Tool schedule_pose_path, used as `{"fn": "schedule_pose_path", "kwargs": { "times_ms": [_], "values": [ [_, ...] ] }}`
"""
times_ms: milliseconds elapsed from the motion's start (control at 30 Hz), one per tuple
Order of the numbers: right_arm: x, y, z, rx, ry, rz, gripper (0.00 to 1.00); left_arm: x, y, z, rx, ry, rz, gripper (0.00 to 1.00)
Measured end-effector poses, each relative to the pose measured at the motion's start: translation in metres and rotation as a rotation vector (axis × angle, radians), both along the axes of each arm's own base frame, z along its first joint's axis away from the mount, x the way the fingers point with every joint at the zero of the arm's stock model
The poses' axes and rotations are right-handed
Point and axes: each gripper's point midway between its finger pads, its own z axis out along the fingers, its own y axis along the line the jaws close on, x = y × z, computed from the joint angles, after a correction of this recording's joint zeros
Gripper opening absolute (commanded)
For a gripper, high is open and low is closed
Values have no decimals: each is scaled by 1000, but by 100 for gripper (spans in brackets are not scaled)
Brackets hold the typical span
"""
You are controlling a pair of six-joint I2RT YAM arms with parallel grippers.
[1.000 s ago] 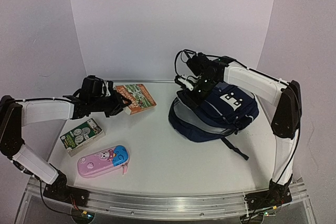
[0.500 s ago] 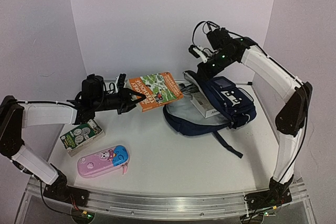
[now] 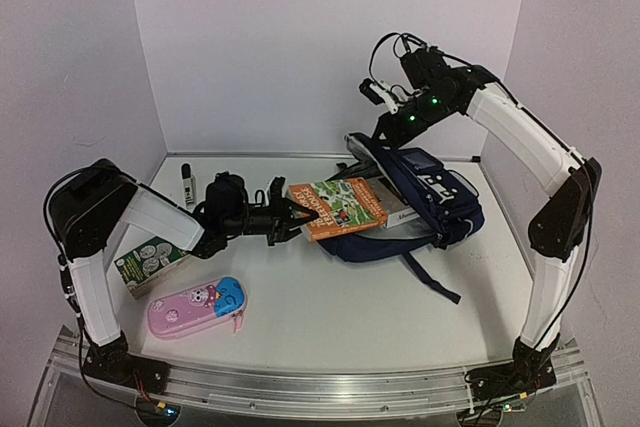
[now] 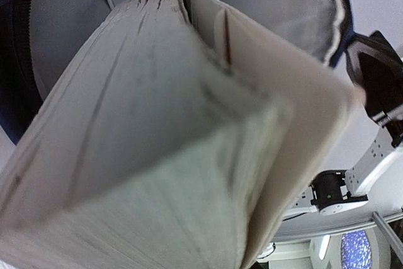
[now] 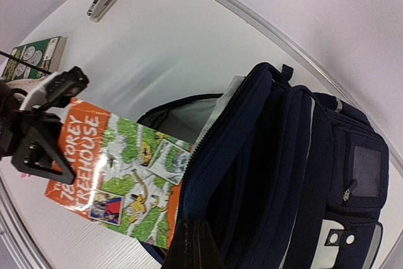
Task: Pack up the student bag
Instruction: Place the book in the student bag.
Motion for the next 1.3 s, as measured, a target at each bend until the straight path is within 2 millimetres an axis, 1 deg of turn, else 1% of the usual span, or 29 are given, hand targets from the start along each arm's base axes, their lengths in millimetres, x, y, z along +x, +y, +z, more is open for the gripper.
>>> {"fn": "schedule_pose_path", "kwargs": {
  "times_ms": [100, 167, 333, 500, 600, 700, 833, 900, 967, 1067, 1167, 1233, 1300],
  "values": [
    [-8, 3, 0, 22, 24, 23, 0, 14, -12, -8, -10, 36, 11, 0],
    [-13, 5, 1, 39, 36, 38, 0, 22, -21, -7, -25, 39, 8, 0],
    [-22, 5, -3, 51, 71, 55, 0, 38, -45, 9, -88, 24, -8, 0],
    [-26, 4, -12, 39, 98, 53, 0, 53, -64, 19, -151, 16, -16, 0],
    [-26, 4, -13, 37, 99, 52, 0, 54, -65, 20, -168, 26, -17, 0],
    [-25, 3, -13, 35, 97, 50, 0, 50, -62, 15, -158, 39, -10, 0],
    [-27, 6, -12, 35, 94, 61, 0, 33, -45, 3, -87, 71, 11, 0],
    [-30, 10, -11, 39, 93, 72, 0, 24, -35, 2, -50, 81, 22, 0],
    [-34, 15, -10, 48, 96, 89, 0, 21, -30, 8, -27, 73, 29, 0],
    [-38, 20, -8, 62, 102, 107, 0, 22, -31, 21, -36, 39, 29, 0],
    [-41, 23, -7, 75, 109, 118, 0, 29, -39, 30, -68, 28, 28, 0],
    [-41, 24, -5, 81, 110, 122, 0, 34, -45, 29, -87, 32, 28, 0],
    [-42, 25, -5, 87, 110, 126, 0, 40, -52, 23, -93, 49, 28, 0]
  ]
}}
